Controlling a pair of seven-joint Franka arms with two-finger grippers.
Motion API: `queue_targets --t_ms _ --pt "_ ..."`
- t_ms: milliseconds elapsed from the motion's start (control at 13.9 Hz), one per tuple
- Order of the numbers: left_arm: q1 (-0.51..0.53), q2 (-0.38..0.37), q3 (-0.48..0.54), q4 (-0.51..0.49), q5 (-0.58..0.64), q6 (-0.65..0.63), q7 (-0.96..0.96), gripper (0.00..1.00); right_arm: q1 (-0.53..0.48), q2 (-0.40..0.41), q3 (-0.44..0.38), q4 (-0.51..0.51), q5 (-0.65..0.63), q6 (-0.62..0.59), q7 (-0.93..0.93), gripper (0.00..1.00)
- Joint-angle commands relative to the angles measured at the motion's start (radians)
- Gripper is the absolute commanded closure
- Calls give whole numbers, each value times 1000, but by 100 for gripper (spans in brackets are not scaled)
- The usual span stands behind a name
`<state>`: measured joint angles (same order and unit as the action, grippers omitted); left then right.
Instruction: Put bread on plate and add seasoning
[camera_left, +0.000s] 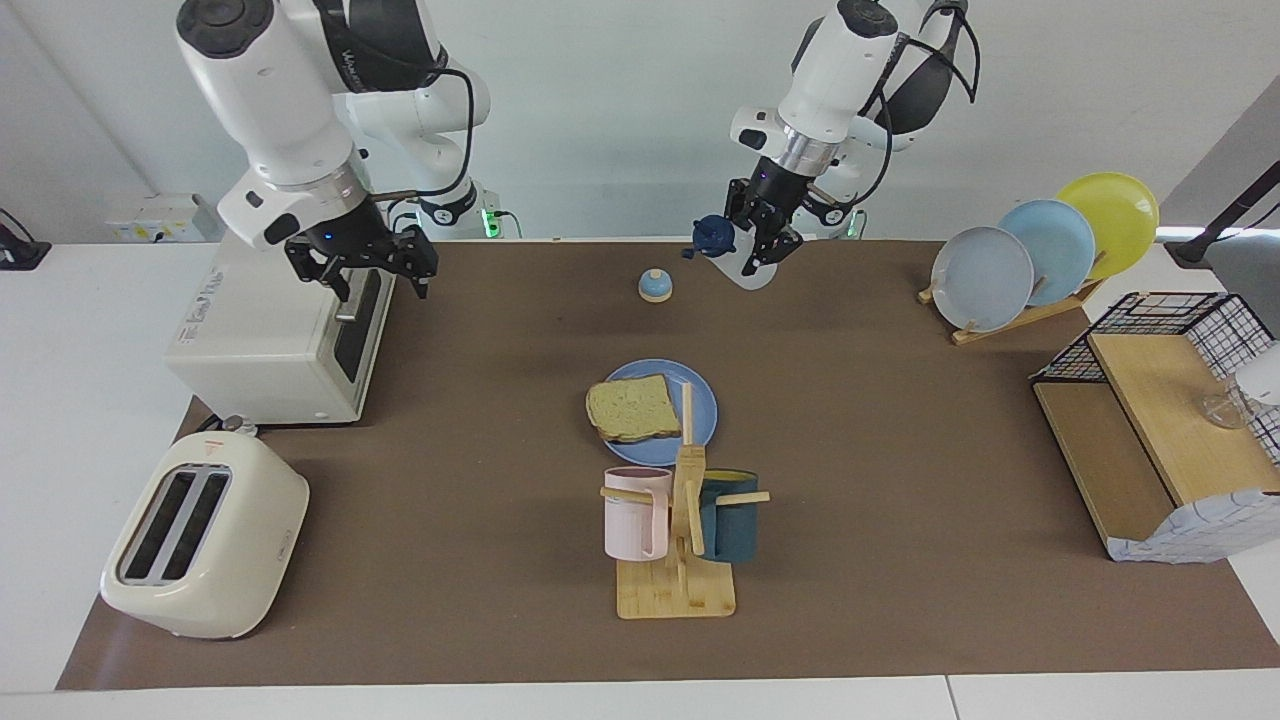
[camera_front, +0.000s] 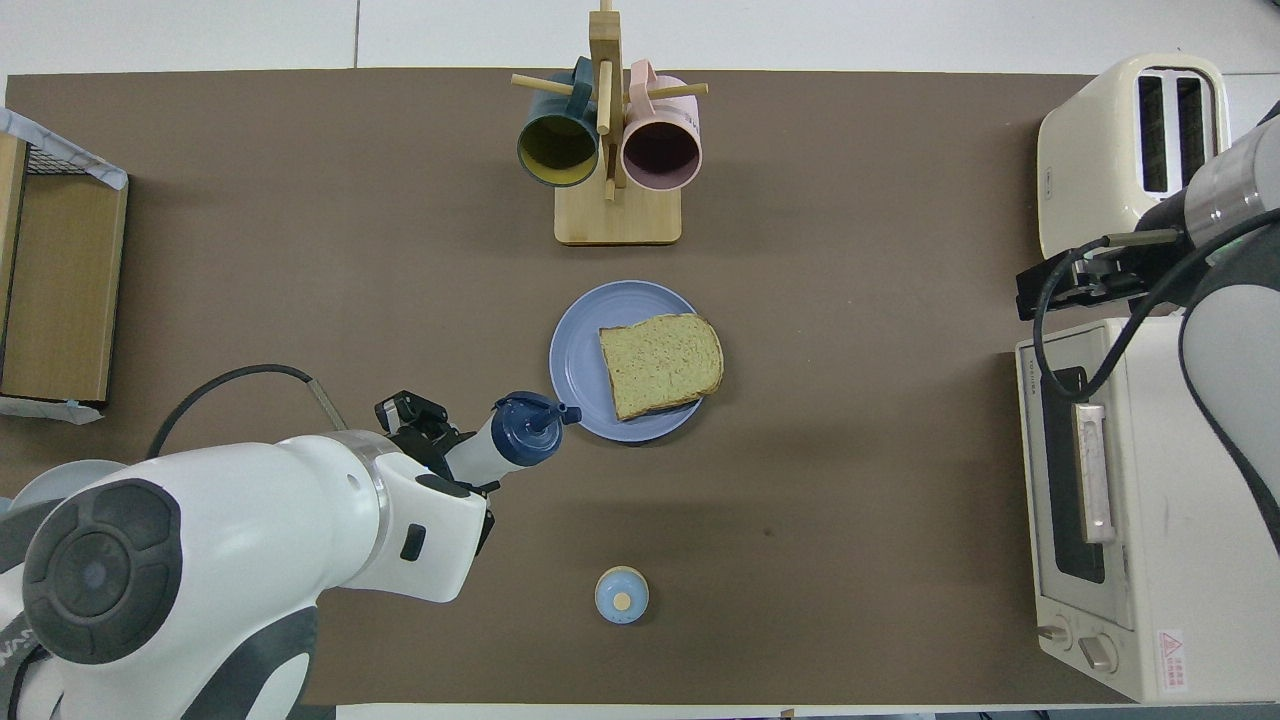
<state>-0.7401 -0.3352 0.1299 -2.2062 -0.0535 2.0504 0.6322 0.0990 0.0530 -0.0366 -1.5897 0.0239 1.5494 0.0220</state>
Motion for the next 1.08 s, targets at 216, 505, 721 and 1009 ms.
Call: queue_targets --t_ms 216,505,721,1009 --pt "-15 86 -1 127 202 -163 17 100 -48 -81 14 -113 -7 32 -17 0" --pt "-18 159 -36 180 299 -206 14 100 -71 -102 20 -110 -16 31 -21 0" --pt "-18 286 -78 288 398 -300 6 100 -78 -101 14 -108 -18 26 -25 0" --pt "-68 430 -87 387 529 -407 -29 100 -105 -102 14 -111 -18 23 -57 0"
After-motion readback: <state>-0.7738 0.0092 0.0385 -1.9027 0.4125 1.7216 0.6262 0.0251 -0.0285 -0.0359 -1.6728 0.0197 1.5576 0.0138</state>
